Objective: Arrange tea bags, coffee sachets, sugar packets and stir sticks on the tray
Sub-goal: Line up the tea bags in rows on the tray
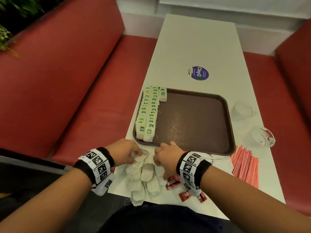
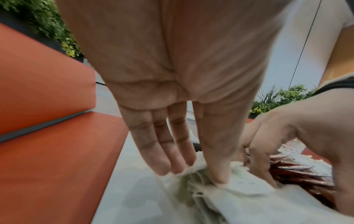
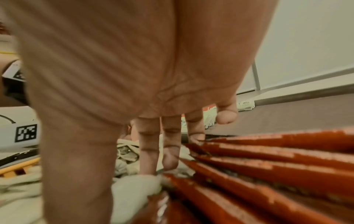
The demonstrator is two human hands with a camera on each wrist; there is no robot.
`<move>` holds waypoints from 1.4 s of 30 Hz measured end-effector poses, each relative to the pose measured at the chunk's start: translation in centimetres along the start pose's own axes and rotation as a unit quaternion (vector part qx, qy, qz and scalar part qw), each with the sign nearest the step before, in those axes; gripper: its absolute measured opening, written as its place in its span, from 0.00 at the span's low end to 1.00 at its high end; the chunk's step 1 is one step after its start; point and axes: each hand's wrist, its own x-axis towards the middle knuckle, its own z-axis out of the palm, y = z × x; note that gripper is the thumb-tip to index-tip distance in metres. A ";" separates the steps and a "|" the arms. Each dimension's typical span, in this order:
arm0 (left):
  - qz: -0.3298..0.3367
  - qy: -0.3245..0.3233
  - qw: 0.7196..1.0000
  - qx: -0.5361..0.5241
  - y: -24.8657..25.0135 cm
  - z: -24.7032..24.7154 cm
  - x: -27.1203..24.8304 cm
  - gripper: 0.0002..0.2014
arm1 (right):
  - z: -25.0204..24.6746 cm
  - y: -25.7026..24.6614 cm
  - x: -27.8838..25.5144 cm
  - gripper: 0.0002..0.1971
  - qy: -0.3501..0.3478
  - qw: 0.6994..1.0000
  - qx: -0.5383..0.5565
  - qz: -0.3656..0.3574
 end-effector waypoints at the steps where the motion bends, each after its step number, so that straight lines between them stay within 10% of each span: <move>1: -0.002 0.009 1.000 -0.009 0.1 0.1 0.0 0.17 | 0.1 0.0 0.0 0.24 0.008 1.000 0.004 0.001; 12: -0.006 0.074 0.995 -0.063 0.2 0.0 0.1 0.12 | 0.4 1.2 0.5 0.11 0.088 0.990 0.107 0.033; 24: 0.077 0.176 0.978 -0.084 3.2 -4.5 0.2 0.10 | -0.6 3.5 -0.5 0.09 0.309 0.871 0.379 0.039; 32: 0.170 0.227 0.952 -0.111 5.8 -7.1 1.0 0.08 | -1.6 4.6 -0.6 0.07 0.332 0.863 0.380 -0.009; 42: 0.070 0.244 0.951 -0.175 5.0 -7.0 4.3 0.01 | -1.6 7.6 -0.7 0.03 0.379 0.806 0.451 0.067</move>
